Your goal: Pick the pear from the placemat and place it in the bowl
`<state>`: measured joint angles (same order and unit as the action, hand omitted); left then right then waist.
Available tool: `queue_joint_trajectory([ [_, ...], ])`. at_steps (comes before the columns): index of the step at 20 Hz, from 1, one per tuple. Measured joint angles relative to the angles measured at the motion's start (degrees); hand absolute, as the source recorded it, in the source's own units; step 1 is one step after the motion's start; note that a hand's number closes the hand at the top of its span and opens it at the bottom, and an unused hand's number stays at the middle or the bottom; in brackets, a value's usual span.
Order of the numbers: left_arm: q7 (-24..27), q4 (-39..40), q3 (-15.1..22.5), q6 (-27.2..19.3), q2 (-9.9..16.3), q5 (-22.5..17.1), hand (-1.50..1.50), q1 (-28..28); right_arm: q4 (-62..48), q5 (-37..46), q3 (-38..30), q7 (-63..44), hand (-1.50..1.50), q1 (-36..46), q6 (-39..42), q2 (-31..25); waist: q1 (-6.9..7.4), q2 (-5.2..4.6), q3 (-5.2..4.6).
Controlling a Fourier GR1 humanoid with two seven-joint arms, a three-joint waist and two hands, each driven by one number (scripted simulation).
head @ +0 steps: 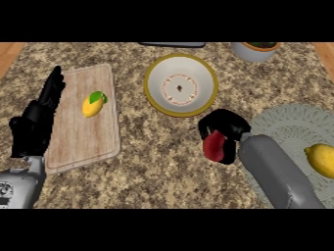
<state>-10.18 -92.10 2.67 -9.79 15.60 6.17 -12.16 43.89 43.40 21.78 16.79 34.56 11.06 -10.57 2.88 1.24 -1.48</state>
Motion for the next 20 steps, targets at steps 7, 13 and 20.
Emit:
queue_joint_trajectory([
  [7,-0.18,1.09,1.32,1.02,-0.84,-0.21,0.00,-1.99,11.35,-4.56,12.86,-13.03,1.50,-1.48,-4.85,8.46,2.86,-0.49,1.21],
  [13,-0.39,1.68,1.35,0.86,-1.02,0.08,0.00,-2.52,26.04,-12.73,21.22,-25.75,1.50,-4.58,-17.16,10.07,2.15,-0.29,1.50],
  [20,-0.18,2.34,0.26,0.21,-0.80,0.31,0.00,-2.15,37.89,-10.37,30.54,-49.43,1.50,-0.24,-33.25,10.47,0.14,-0.30,1.38],
])
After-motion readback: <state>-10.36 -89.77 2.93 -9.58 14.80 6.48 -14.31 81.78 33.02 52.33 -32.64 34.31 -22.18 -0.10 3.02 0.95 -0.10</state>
